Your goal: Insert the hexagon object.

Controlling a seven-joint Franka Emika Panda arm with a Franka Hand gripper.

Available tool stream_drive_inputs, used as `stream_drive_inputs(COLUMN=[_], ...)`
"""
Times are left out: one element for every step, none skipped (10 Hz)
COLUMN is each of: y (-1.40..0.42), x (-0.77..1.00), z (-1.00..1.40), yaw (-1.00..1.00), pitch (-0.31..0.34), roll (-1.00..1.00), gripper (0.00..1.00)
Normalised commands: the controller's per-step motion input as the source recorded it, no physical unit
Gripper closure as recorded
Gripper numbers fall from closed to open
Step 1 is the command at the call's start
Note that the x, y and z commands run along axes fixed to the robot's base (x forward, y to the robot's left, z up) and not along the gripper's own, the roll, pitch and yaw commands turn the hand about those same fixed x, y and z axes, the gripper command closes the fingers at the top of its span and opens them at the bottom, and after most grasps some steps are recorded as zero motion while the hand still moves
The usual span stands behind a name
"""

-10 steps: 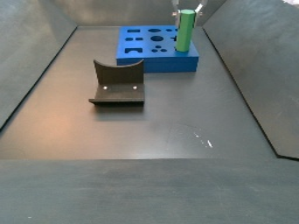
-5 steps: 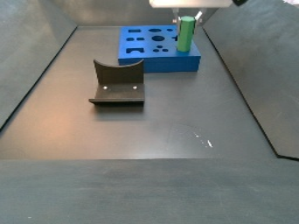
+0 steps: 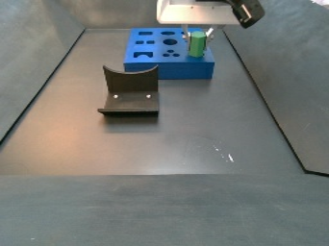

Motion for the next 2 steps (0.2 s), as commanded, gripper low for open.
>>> stream_drive_inputs(y=[0.0, 0.0], x=[-0.09, 0.0], z=[-0.43, 0.0], yaw=[-0.01, 0.0], pitch=[-0.297, 0.01], roll=[-0.02, 0.0], gripper=[1.0, 1.0])
